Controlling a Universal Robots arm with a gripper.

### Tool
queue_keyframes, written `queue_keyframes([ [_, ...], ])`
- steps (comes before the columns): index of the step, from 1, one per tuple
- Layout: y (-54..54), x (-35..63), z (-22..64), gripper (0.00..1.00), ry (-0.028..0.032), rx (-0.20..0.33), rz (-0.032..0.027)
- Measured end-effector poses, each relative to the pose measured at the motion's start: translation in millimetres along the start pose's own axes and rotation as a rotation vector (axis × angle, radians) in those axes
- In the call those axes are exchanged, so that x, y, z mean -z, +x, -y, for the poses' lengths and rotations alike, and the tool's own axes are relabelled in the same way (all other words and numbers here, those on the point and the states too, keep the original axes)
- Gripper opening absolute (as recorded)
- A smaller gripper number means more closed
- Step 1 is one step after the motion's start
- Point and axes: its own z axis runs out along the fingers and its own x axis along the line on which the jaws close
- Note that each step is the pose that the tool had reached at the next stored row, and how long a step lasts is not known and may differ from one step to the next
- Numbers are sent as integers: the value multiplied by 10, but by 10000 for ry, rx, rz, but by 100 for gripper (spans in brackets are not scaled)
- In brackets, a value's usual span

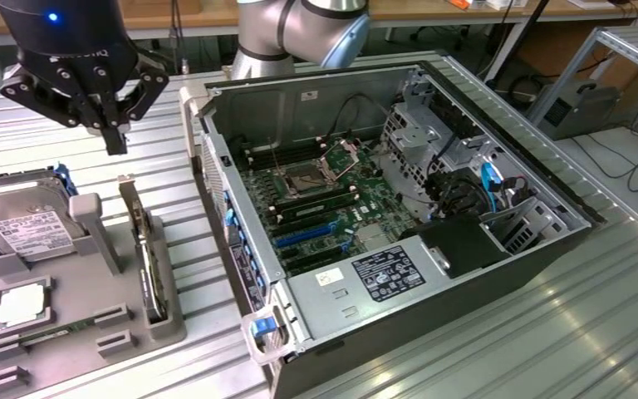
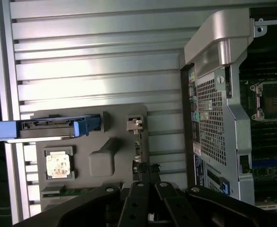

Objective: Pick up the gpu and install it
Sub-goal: 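Reach for the gpu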

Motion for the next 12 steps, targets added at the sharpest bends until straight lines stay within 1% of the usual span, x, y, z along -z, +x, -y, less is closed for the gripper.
queue_keyframes([
  [4, 94, -5, 8, 11, 0, 1, 0],
  [8, 161, -8, 13, 11, 0, 1, 0],
  [12, 178, -8, 14, 11, 0, 1, 0],
])
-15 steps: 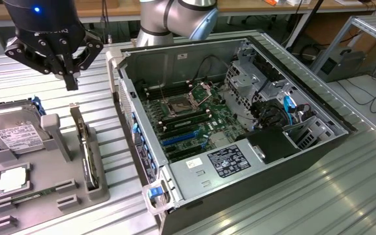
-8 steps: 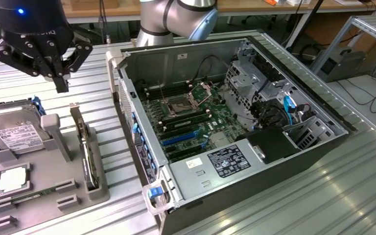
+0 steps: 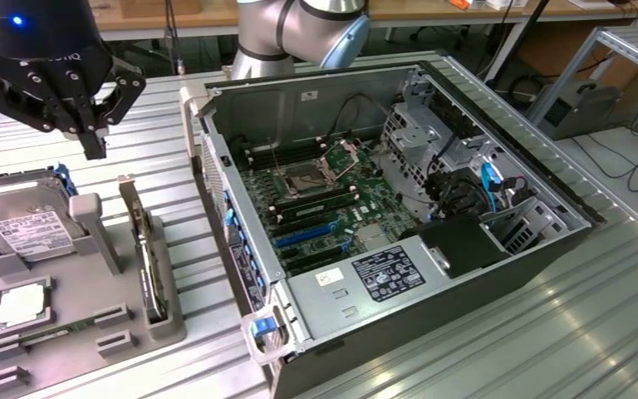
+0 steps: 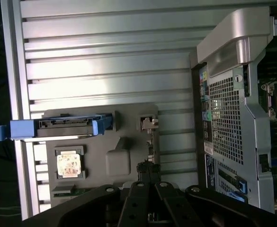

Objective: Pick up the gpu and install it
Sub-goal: 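Reach for the gpu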

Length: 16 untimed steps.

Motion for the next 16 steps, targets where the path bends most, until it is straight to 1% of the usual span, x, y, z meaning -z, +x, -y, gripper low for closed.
queue_keyframes([
  [2, 2, 1, 6, 11, 1, -2, -2],
  [4, -2, 1, 32, 11, 0, -1, -1],
  [7, -8, 5, 109, 11, 6, 0, 0],
  [11, -13, 7, 181, 11, 17, -1, 1],
  [16, -15, 7, 205, 11, 18, 0, 1],
])
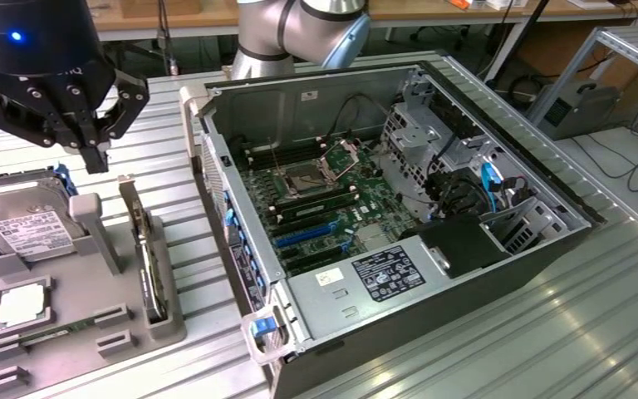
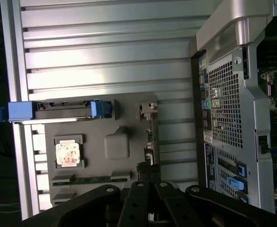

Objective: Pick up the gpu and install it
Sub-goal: 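Reach for the gpu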

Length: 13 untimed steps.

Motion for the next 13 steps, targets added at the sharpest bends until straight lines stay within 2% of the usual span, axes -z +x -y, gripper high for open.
queue_keyframes([
  [4, -5, -3, 28, 11, 14, 0, 1],
  [7, -18, -2, 82, 11, 64, 1, 5],
  [13, -20, -3, 106, 11, 90, 1, 7],
])
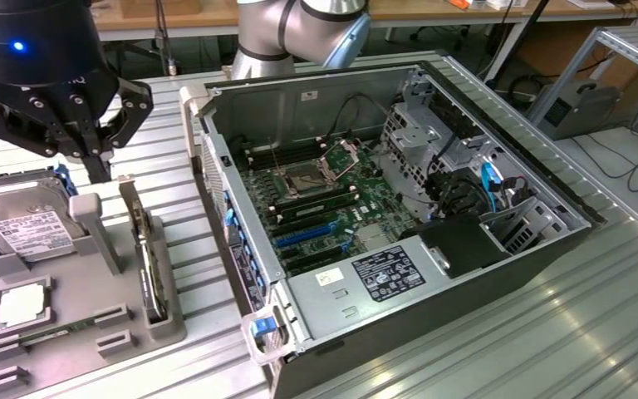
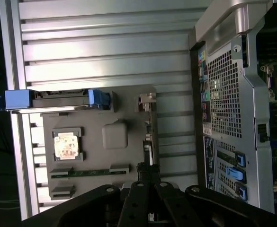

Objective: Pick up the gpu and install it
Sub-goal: 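Reach for the gpu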

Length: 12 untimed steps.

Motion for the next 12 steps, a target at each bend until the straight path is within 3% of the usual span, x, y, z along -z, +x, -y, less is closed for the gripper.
queue_keyframes([
  [7, -24, -3, 19, 11, 42, 2, 4],
  [12, -41, -2, 106, 11, 74, 2, 5],
])
